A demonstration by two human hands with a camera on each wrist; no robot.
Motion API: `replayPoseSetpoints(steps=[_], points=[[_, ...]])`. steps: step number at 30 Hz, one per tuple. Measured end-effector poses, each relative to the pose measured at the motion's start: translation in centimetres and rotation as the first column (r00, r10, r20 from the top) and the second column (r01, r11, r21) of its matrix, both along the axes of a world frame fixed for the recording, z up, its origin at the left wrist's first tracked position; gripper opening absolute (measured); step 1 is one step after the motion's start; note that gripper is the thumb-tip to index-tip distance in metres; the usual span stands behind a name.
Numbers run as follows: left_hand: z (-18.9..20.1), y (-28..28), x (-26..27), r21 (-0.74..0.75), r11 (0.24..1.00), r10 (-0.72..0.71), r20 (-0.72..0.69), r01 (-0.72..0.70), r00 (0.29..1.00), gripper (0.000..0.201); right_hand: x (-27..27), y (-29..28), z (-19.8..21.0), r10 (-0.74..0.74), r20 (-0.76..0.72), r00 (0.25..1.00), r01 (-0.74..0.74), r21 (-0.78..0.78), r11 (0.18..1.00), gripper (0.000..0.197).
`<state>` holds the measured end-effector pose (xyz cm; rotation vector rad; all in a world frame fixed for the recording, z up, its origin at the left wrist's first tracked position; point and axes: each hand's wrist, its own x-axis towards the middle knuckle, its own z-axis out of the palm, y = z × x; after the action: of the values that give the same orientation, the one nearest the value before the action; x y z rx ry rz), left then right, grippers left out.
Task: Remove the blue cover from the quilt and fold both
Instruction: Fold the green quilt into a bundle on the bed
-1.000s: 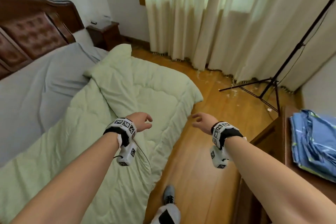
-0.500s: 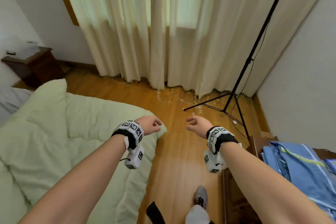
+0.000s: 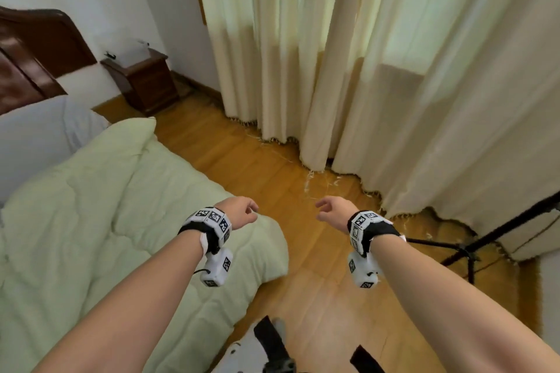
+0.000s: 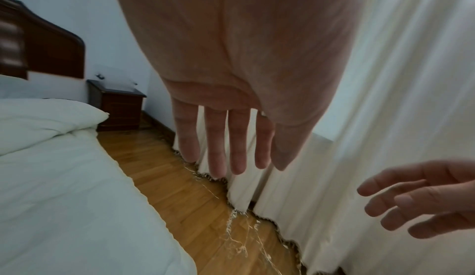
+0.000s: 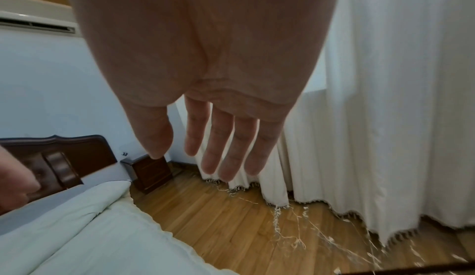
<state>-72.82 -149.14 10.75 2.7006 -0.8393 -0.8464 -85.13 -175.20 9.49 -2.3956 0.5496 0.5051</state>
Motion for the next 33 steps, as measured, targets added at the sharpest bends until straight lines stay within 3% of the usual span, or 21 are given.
replayPoseSetpoints(steps=[8,14,20,23,28,33], points=[[-4.9,-10.9,16.4,-0.045,0.989,0.138,-0.089,-0.143,0.986,0.033,18.4,-12.5,-1.8,0.082,-0.051,0.995,-0.084,-0.038,0.996,0.034],[-3.2,-20.2,32.1,-0.037,0.991,0.127,-0.014,-0.128,0.992,0.032,34.7,-20.8,0.3,0.083,-0.040,0.996,-0.086,-0.079,0.993,0.034],[-1.4,-21.1,44.6,0.000,0.977,0.213,0.022,-0.213,0.977,0.033,50.5,-22.3,-0.2,0.246,-0.062,0.967,-0.250,-0.068,0.966,0.034],[-2.2,-19.4,50.8,0.012,0.955,0.296,0.007,-0.296,0.955,0.034,59.7,-21.1,-1.9,0.394,-0.101,0.914,-0.401,-0.057,0.914,0.038],[-3.6,-14.4,60.7,0.023,0.841,0.540,-0.008,-0.540,0.842,0.034,77.6,-16.4,-5.3,0.606,-0.106,0.789,-0.610,-0.005,0.793,0.040],[-2.8,-8.2,66.1,0.082,0.568,0.822,-0.030,-0.819,0.568,0.034,93.5,-7.7,-4.3,0.814,-0.073,0.576,-0.810,0.081,0.580,0.041]])
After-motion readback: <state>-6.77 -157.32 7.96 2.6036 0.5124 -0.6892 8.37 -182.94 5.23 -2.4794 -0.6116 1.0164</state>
